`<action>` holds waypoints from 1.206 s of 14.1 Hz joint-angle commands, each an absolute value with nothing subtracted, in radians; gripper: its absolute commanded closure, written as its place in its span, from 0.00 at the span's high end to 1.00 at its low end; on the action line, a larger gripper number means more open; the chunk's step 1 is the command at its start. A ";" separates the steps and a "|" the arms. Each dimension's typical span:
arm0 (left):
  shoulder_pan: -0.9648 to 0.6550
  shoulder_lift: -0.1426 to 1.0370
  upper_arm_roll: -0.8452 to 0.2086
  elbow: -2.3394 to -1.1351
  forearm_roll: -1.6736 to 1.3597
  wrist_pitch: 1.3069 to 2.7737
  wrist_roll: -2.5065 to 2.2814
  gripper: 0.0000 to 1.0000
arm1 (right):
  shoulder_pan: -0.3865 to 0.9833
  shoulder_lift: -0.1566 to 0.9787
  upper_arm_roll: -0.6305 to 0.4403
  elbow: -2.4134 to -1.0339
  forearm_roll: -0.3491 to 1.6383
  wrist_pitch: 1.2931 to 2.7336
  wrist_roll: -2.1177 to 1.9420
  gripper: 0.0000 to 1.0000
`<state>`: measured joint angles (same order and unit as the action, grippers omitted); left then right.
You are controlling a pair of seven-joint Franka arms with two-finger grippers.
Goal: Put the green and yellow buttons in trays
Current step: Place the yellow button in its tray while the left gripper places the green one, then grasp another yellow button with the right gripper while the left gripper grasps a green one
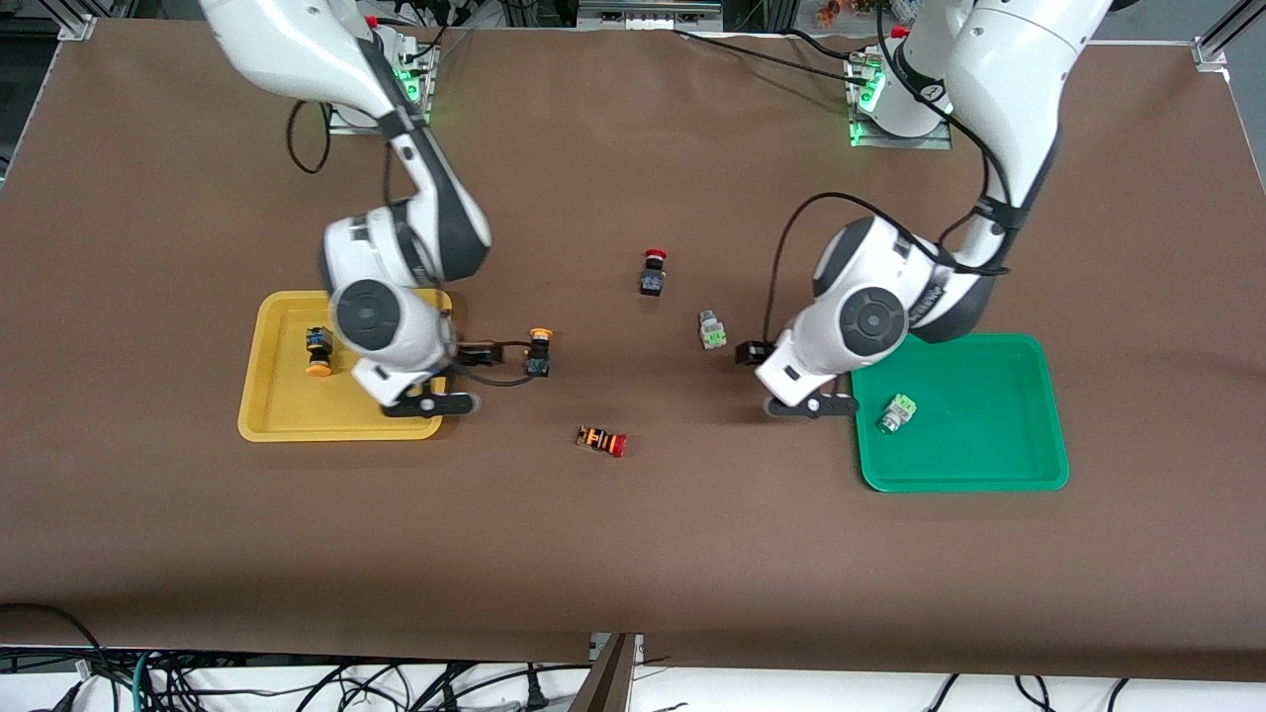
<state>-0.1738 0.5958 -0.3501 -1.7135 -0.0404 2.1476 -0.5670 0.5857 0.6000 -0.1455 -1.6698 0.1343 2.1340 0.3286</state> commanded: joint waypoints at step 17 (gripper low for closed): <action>-0.287 0.672 -0.362 -1.815 0.066 2.342 -0.770 0.00 | 0.703 0.697 -0.159 -1.637 0.199 2.255 0.364 0.03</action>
<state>-0.2878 0.6830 -0.3611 -1.8198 0.0417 2.3426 -0.7573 0.7051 0.7324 -0.1468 -1.6490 0.1838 2.2890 0.3841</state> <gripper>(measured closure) 0.590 0.577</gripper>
